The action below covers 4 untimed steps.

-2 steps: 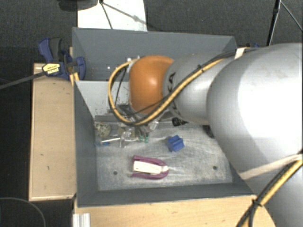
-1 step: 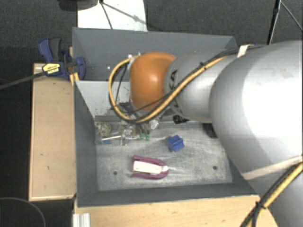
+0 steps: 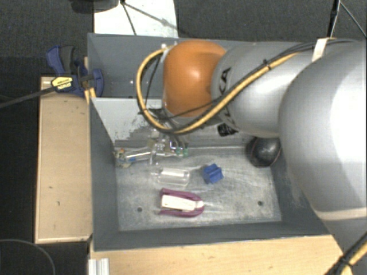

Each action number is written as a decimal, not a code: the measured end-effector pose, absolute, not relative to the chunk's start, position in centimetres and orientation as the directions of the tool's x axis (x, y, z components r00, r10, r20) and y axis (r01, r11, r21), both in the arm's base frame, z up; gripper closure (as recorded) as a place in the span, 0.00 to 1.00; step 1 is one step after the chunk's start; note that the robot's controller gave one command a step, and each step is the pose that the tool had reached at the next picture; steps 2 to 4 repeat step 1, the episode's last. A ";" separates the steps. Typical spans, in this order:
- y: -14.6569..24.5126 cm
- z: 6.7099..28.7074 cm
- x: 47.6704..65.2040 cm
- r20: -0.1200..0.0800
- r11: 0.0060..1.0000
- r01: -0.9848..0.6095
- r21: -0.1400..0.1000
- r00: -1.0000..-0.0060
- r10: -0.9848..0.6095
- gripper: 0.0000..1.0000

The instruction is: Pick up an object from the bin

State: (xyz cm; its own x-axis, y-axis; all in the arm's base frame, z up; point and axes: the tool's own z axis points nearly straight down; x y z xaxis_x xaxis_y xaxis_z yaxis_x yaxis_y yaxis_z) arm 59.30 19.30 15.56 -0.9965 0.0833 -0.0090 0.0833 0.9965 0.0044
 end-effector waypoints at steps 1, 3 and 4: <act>19.3 18.2 59.4 -0.006 0.996 0.084 0.003 -0.996 0.084 1.00; 19.3 18.2 59.4 -0.006 0.996 0.084 0.003 -0.996 0.084 1.00; 19.3 18.2 59.4 -0.006 0.996 0.084 0.003 -0.996 0.084 1.00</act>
Offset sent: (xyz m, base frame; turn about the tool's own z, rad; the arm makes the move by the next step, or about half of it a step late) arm -0.0002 0.0001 0.0236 0.0000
